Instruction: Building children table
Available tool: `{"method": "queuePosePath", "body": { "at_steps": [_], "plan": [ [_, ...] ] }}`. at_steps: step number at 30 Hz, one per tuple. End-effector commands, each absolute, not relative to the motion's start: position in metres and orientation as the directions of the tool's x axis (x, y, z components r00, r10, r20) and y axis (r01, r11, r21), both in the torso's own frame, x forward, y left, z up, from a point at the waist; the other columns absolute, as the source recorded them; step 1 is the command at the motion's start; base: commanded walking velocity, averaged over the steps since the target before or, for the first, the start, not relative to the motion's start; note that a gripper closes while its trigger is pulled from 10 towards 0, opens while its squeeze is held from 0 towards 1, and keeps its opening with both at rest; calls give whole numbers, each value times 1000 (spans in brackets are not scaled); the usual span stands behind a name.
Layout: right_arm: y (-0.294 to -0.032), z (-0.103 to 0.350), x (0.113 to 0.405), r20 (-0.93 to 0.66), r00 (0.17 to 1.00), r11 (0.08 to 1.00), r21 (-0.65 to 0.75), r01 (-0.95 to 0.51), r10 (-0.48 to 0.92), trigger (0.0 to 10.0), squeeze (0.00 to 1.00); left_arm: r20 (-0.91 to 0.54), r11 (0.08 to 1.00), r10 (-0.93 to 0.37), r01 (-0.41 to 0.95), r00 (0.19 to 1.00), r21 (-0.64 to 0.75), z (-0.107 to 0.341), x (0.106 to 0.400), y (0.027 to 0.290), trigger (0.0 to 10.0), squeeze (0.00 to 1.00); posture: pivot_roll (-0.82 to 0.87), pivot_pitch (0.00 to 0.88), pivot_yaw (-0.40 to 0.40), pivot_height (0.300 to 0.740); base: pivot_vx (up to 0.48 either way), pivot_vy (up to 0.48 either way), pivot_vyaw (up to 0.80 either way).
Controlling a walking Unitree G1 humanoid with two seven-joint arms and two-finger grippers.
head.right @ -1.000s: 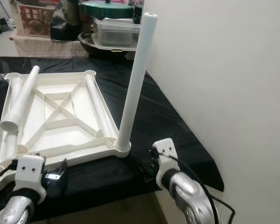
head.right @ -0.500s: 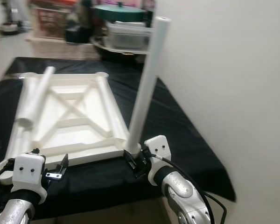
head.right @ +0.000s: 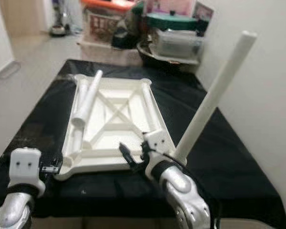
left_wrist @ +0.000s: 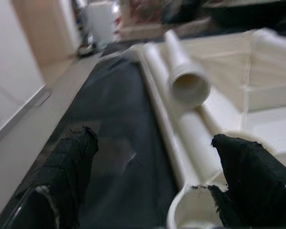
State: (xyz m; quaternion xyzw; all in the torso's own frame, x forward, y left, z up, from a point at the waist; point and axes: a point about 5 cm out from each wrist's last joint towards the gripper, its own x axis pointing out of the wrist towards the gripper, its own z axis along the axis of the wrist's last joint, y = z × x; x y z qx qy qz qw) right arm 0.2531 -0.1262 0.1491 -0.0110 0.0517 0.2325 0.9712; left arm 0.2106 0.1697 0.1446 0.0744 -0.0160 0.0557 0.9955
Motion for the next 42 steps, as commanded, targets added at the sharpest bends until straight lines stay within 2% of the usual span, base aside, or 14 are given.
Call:
{"method": "queuePosePath", "body": {
  "at_steps": [1, 16, 20, 22, 26, 32, 42],
  "plan": [
    [-134, 147, 256, -112, 904, 909, -4, -417, 414, 10000, 0, 22, 984, 87, -90, 996, 151, 141, 210, 165, 10000, 0, 81, 0, -125, 740, 0, 0, 0],
    [-133, 152, 275, -94, 914, 917, -19, -399, 395, 10000, 0, 66, 990, 71, -78, 995, 120, 148, 211, 163, 10000, 0, 94, 0, -132, 740, 0, 0, 0],
    [-130, 154, 276, -76, 909, 905, -89, -416, 410, 10000, 0, 77, 991, 67, -75, 995, 111, 150, 211, 163, 10000, 0, 94, 0, -132, 740, 0, 0, 0],
    [-128, 155, 277, -73, 907, 901, -112, -420, 414, 10000, 0, 78, 991, 68, -77, 995, 110, 150, 212, 163, 10000, 0, 93, 0, -134, 740, 240, 0, 800],
    [-128, 155, 282, -75, 910, 910, -55, -412, 407, 10000, 0, 89, 991, 76, -85, 993, 101, 153, 213, 164, 10000, 0, 98, 0, -140, 740, 180, 0, 600],
    [-127, 154, 284, -68, 910, 904, -105, -415, 410, 10000, 0, 92, 992, 73, -83, 993, 100, 154, 213, 164, 10000, 0, 98, 0, -143, 740, 215, 0, 533],
    [-131, 151, 291, -76, 917, 917, -55, -395, 390, 10000, 0, 104, 992, 71, -82, 992, 98, 155, 214, 163, 10000, 0, 101, 0, -147, 740, 345, 0, 0]
  ]
}}
